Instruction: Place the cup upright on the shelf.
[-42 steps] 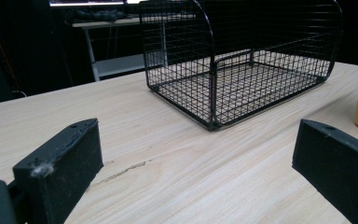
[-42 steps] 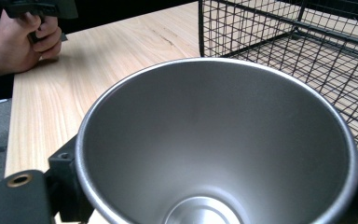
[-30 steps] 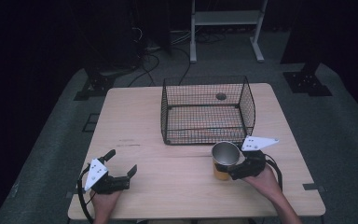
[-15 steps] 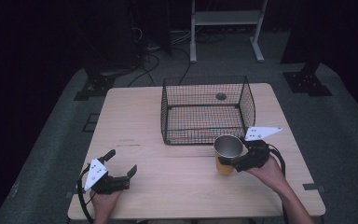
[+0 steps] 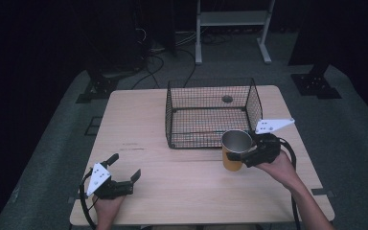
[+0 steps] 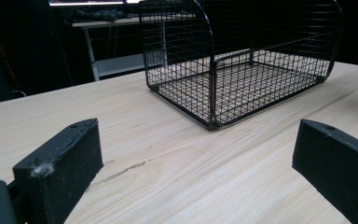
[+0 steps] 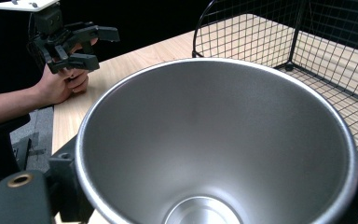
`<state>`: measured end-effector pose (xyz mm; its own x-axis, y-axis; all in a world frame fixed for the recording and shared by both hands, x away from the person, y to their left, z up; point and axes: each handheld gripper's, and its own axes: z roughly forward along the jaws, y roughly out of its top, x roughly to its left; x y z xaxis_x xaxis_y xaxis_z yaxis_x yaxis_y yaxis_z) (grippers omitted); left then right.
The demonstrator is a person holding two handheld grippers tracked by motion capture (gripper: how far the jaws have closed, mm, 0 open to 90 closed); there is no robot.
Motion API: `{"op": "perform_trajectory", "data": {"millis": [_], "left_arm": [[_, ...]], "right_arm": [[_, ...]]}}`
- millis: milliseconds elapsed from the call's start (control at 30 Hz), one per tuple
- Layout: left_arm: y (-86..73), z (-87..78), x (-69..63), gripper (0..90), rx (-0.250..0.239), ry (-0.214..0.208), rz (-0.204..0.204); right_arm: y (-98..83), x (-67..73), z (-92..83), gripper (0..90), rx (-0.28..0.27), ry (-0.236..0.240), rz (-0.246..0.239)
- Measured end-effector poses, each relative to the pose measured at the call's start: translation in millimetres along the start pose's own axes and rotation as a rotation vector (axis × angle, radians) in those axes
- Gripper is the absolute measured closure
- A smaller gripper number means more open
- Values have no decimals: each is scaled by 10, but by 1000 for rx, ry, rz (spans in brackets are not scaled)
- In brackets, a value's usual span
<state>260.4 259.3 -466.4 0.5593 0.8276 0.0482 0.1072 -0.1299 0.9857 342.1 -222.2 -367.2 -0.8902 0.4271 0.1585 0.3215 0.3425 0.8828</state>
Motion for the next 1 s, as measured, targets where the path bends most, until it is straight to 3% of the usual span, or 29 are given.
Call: {"op": "perform_trajectory", "data": {"millis": [867, 1000], "left_arm": [[0, 6, 4, 8, -3, -2, -4], [0, 7, 0, 9, -2, -1, -2]], "right_arm": [[446, -168, 8, 121, 11, 37, -37], [509, -253, 14, 121, -4, 41, -16]]}}
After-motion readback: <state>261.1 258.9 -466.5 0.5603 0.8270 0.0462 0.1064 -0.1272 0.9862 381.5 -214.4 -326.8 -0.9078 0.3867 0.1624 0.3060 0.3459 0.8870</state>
